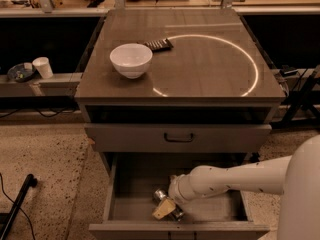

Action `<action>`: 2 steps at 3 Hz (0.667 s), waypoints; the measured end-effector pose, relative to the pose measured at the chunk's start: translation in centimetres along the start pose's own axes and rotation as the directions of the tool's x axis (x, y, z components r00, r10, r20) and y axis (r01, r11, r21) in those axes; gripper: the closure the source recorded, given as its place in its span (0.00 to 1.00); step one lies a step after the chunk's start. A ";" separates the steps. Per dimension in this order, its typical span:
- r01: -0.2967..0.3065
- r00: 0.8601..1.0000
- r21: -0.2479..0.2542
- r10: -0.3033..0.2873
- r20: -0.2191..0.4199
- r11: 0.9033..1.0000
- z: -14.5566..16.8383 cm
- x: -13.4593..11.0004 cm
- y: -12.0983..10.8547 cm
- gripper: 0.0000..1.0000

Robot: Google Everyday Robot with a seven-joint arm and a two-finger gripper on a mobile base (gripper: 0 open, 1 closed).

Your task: Pick redbull can from middle drawer and place on counter

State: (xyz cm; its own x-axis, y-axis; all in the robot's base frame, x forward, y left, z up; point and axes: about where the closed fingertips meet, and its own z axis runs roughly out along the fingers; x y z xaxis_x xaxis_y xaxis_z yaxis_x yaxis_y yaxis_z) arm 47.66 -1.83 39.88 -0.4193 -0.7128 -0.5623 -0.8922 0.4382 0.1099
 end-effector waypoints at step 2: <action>0.024 0.999 -0.002 -0.024 -0.042 1.000 2.1 1.1 -0.5 0.18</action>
Offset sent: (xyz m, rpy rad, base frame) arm 0.0082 -0.0025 -0.0369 -0.0726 0.0067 0.0242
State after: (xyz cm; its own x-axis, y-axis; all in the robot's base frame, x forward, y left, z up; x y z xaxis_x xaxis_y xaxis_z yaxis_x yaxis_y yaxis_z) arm 48.01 -1.70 37.46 -0.4042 -0.7454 -0.5302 -0.9023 0.4199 0.0975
